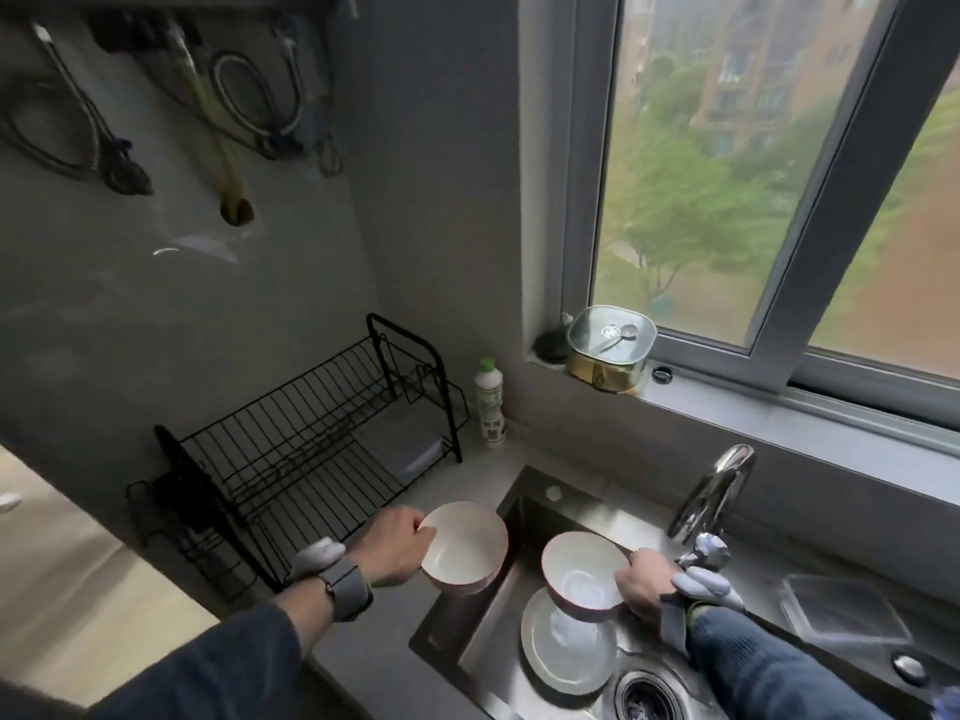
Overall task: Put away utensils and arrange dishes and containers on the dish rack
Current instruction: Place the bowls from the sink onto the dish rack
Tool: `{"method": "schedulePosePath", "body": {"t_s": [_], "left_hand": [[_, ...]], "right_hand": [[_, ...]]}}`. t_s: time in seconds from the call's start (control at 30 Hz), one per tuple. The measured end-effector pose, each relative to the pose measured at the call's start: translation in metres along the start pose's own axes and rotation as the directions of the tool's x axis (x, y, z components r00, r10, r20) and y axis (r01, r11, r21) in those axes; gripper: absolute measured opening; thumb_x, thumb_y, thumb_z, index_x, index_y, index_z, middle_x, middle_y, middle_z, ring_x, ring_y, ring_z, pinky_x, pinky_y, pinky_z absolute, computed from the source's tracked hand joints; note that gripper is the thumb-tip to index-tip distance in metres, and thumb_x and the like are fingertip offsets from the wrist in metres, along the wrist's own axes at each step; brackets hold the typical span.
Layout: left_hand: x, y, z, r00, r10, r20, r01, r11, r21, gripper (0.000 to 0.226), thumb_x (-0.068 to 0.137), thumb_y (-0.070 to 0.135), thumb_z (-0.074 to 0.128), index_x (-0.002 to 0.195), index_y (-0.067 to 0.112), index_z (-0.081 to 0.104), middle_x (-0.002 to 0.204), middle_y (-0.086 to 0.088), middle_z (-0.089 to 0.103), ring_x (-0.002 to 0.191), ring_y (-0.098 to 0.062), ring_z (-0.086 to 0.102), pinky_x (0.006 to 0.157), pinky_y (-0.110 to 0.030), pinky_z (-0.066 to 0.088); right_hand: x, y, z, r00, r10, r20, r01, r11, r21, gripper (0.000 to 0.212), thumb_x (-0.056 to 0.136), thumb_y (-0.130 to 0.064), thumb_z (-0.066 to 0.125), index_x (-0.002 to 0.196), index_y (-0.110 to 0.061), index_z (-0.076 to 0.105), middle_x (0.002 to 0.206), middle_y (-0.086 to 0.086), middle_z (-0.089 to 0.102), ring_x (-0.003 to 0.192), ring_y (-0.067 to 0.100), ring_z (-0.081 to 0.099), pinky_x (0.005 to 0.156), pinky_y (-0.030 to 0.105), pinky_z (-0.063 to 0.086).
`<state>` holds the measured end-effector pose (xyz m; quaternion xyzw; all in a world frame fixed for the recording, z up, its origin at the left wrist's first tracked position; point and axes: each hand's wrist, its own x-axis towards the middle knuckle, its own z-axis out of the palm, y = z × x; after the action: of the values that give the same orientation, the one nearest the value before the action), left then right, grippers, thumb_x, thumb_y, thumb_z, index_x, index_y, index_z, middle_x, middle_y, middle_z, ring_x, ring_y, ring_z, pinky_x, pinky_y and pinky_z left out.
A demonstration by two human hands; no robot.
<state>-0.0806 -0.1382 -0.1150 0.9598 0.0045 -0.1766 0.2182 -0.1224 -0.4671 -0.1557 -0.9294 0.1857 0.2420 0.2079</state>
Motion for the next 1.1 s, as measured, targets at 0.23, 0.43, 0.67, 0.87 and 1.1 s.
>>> {"method": "schedulePosePath", "body": {"t_s": [0.23,0.43,0.67,0.87,1.1], "left_hand": [[0.039,-0.018,-0.100,0.987,0.072,-0.144,-0.081,0.995,-0.056,0.034,0.097,0.030,0.054,0.073,0.008,0.064,0.062,0.000,0.056,0.056,-0.015,0.049,0.052,-0.031,0.032],[0.096,-0.048,-0.170,0.974,0.020,-0.225,-0.055,0.987,-0.152,0.035,0.098,0.027,0.055,0.068,0.008,0.059,0.064,-0.010,0.051,0.058,-0.023,0.045,0.056,-0.032,0.027],[0.187,-0.083,-0.205,0.974,-0.094,-0.206,0.041,0.969,-0.243,0.033,0.094,0.029,0.052,0.102,0.001,0.069,0.098,-0.017,0.071,0.087,-0.035,0.068,0.069,-0.033,0.052],[0.229,-0.100,-0.194,0.971,-0.171,-0.169,0.107,0.936,-0.337,0.028,0.091,0.025,0.054,0.103,0.003,0.068,0.098,-0.020,0.073,0.089,-0.039,0.071,0.066,-0.034,0.055],[0.251,-0.106,-0.180,0.977,-0.192,-0.097,0.144,0.919,-0.368,0.039,0.092,0.025,0.054,0.118,-0.002,0.064,0.102,-0.021,0.072,0.084,-0.035,0.069,0.068,-0.037,0.059]], "right_hand": [[0.012,-0.075,-0.016,0.995,-0.062,-0.077,0.060,0.998,-0.028,0.030,0.096,-0.024,0.050,0.112,-0.009,0.070,0.093,0.002,0.061,0.086,0.021,0.057,0.072,0.026,0.039],[0.019,-0.136,-0.043,0.976,-0.049,-0.211,0.054,0.998,0.018,0.028,0.089,-0.020,0.047,0.091,-0.009,0.073,0.088,0.008,0.076,0.081,0.025,0.072,0.077,0.032,0.056],[0.030,-0.192,-0.058,0.937,-0.077,-0.340,0.052,0.995,-0.081,0.029,0.093,-0.026,0.050,0.100,-0.009,0.072,0.102,0.008,0.074,0.095,0.028,0.069,0.067,0.027,0.040],[0.020,-0.211,-0.052,0.917,-0.087,-0.388,0.059,0.995,-0.082,0.022,0.093,-0.026,0.048,0.085,-0.011,0.063,0.097,0.009,0.072,0.079,0.026,0.058,0.066,0.028,0.038],[0.003,-0.211,-0.042,0.934,-0.093,-0.344,0.093,0.996,-0.015,0.027,0.088,-0.029,0.046,0.081,-0.011,0.065,0.084,0.006,0.074,0.079,0.027,0.070,0.069,0.034,0.055]]}}
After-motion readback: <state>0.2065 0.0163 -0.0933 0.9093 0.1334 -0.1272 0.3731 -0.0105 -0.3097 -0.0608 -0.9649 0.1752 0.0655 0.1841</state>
